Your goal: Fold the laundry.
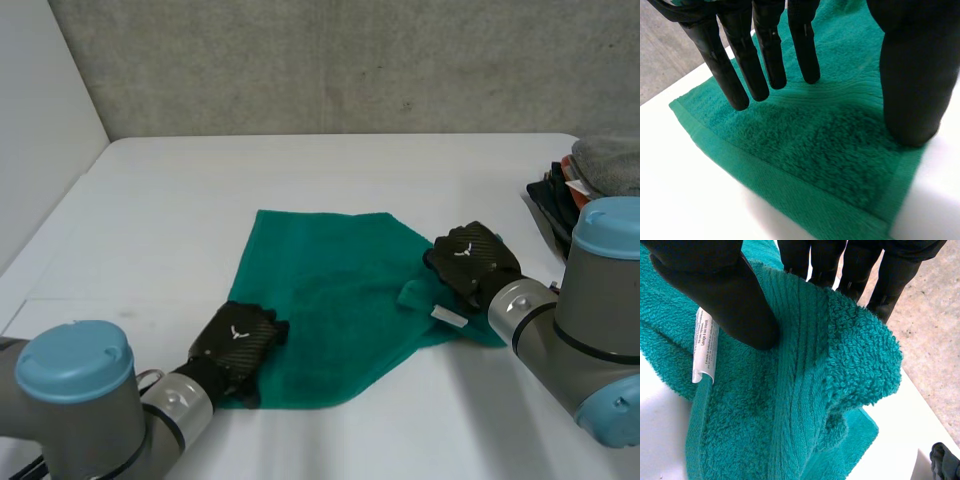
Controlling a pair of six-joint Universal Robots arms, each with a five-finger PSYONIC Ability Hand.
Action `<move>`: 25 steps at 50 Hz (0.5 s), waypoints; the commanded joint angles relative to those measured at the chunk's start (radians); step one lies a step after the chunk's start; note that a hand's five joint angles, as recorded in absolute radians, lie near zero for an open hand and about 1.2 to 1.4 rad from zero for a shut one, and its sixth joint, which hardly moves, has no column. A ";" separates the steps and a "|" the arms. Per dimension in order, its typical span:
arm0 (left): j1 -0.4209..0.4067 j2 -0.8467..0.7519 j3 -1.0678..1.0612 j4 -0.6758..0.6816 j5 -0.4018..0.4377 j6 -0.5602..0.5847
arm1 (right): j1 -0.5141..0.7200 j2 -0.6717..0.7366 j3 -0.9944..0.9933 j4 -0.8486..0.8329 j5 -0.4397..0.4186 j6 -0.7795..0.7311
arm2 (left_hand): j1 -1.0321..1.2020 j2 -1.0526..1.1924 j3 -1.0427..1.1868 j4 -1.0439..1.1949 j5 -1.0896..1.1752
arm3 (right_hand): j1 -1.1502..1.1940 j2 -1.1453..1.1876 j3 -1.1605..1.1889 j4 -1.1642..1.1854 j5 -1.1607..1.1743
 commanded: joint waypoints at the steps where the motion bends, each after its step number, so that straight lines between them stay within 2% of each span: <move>1: 0.000 -0.038 0.072 0.012 -0.001 0.001 | 0.000 0.004 0.002 -0.001 0.000 -0.001 | 0.134 0.141 0.141 0.137 0.175 | 0.287 0.227 0.216 0.202 0.259; 7: 0.000 -0.074 0.123 0.051 -0.004 0.001 | 0.002 0.004 0.005 -0.001 0.002 -0.001 | 0.228 0.235 0.235 0.231 0.269 | 0.287 0.227 0.216 0.202 0.259; 13: 0.000 -0.115 0.185 0.055 -0.004 0.003 | 0.002 0.004 0.008 -0.007 0.002 -0.001 | 0.530 0.537 0.537 0.533 0.571 | 0.287 0.227 0.216 0.202 0.259; 16: 0.000 -0.127 0.204 0.049 -0.001 0.016 | 0.002 0.004 0.008 -0.008 0.003 -0.001 | 0.788 0.795 0.795 0.791 0.829 | 0.287 0.227 0.216 0.202 0.259; 19: -0.002 -0.123 0.204 0.045 -0.002 0.041 | -0.004 -0.001 0.005 -0.010 0.005 -0.001 | 0.789 0.795 0.796 0.792 0.830 | 0.287 0.227 0.216 0.202 0.259; 23: -0.005 -0.042 0.175 0.045 -0.007 0.082 | -0.006 -0.015 -0.008 0.002 0.011 -0.001 | 0.789 0.795 0.796 0.792 0.830 | 0.287 0.227 0.216 0.202 0.259; 25: 0.008 0.089 0.140 0.045 -0.005 0.086 | -0.006 -0.032 -0.016 0.010 0.017 -0.001 | 0.789 0.795 0.796 0.792 0.830 | 0.287 0.227 0.216 0.202 0.259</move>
